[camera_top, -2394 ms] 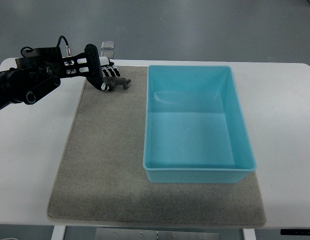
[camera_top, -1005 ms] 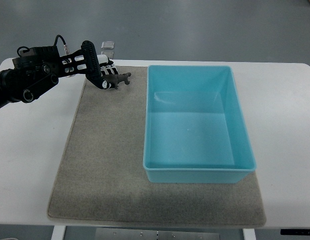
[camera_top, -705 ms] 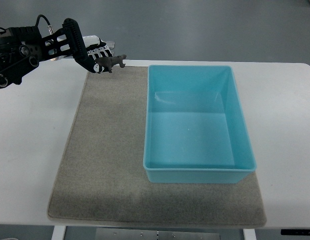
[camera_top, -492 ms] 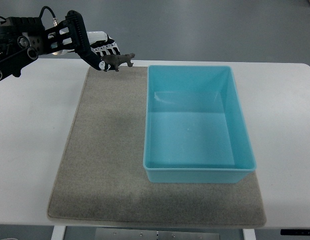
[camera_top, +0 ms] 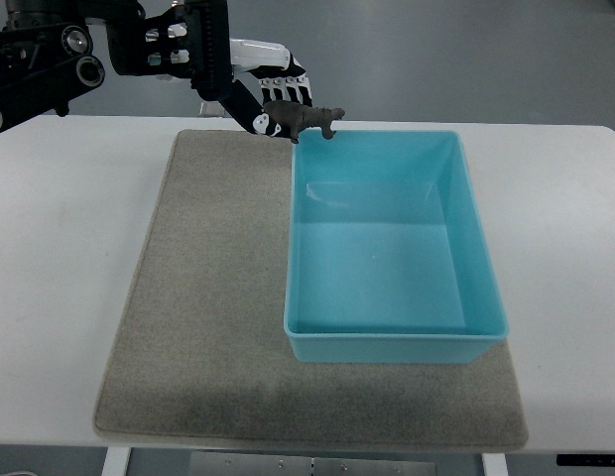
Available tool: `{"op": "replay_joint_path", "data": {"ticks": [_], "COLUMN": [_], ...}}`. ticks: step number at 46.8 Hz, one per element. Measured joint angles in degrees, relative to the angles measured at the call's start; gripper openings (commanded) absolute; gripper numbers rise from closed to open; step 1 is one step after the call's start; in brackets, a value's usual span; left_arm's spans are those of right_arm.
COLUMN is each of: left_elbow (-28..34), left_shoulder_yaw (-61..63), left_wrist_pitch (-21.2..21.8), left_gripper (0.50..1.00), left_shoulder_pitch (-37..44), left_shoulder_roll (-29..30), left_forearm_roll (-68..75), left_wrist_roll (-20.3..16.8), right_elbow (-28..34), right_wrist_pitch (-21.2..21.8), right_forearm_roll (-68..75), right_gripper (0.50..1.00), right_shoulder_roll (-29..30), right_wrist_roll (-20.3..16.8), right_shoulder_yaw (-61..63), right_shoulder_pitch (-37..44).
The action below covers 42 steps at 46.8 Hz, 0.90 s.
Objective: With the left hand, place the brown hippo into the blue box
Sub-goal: 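Lift the hippo with the left hand toward the blue box, then lower the hippo into the blue box with the left hand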
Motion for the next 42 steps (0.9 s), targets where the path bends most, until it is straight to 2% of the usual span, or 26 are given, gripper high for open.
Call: {"op": "replay_joint_path", "data": {"ticks": [12, 24, 37, 38, 40, 42], "left_elbow": [-0.4, 6.1, 6.79, 6.83, 7.0, 7.14], "left_shoulder_yaw": [-1.06, -1.19, -1.46, -1.46, -1.46, -1.46], "left_wrist_pitch": [0.72, 0.78, 1.23, 1.25, 1.36, 1.66], "left_gripper": [0.5, 0.5, 0.5, 0.537, 0.698, 0.812], "left_shoulder_pitch": [1.39, 4.84, 6.85, 6.98, 7.21, 7.3], "left_shoulder_roll": [-7.0, -15.65, -17.08, -17.07, -16.97, -16.77], "left_forearm_roll": [4.3, 7.38, 7.21, 7.12, 6.76, 6.26], "left_wrist_roll": [0.93, 1.42, 1.78, 1.78, 1.78, 1.78], "right_elbow": [0.04, 0.0, 0.01, 0.01, 0.03, 0.03], "right_wrist_pitch": [0.0, 0.0, 0.0, 0.0, 0.0, 0.0], "right_forearm_roll": [-0.01, 0.0, 0.0, 0.0, 0.0, 0.0], "right_gripper": [0.936, 0.936, 0.936, 0.936, 0.936, 0.936], "right_shoulder_roll": [0.0, 0.0, 0.0, 0.0, 0.0, 0.0], "right_wrist_roll": [0.01, 0.0, 0.0, -0.01, 0.0, -0.01], "right_shoulder_yaw": [0.0, 0.0, 0.0, 0.0, 0.0, 0.0], "right_shoulder_pitch": [0.0, 0.0, 0.0, 0.0, 0.0, 0.0]}}
